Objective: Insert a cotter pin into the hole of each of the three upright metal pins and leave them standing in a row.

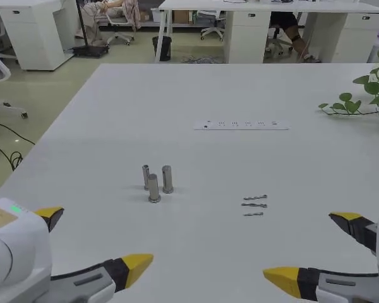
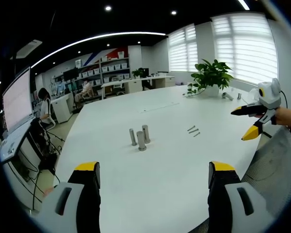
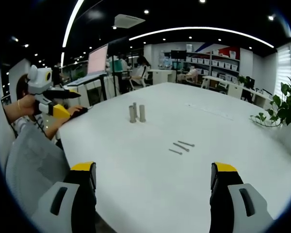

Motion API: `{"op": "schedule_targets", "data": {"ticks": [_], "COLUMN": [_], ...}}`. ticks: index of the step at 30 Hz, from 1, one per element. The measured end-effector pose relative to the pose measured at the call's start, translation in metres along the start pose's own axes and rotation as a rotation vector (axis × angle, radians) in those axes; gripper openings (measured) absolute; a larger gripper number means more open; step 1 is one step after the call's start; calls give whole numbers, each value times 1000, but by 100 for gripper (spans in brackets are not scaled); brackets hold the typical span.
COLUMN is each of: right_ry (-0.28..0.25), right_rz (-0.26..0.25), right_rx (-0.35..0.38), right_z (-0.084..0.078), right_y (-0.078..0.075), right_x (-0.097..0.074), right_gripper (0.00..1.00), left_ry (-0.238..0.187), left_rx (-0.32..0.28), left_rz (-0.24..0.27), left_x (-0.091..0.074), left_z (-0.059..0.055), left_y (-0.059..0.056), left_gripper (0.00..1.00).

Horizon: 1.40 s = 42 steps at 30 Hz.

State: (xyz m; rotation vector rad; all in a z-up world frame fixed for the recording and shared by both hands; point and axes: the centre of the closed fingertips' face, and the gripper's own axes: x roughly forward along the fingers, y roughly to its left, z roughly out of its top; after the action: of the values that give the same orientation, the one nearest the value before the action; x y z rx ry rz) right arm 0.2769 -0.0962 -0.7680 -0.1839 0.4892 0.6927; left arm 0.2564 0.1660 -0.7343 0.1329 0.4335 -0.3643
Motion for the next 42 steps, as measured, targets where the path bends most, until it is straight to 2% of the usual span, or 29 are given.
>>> {"op": "schedule_targets", "data": {"ticks": [20,34,42], "right_ry": [19,9,3], "right_rz": [-10,14,22], "right_rx": [-14,-21,-19], "right_z": [-2,2,4], "right_y": [-7,-4,-4], "right_x": [2,5,6], "right_gripper": [100,98,98], "left_ry": [2,-9,-10], "left_rx": [-6,5,15], "left_rz": [-5,-9,-33], "left_x": [3,4,7], "left_z": [-1,2,1], "left_y": [-2,-1,-4], "left_gripper": [92,91,89]}}
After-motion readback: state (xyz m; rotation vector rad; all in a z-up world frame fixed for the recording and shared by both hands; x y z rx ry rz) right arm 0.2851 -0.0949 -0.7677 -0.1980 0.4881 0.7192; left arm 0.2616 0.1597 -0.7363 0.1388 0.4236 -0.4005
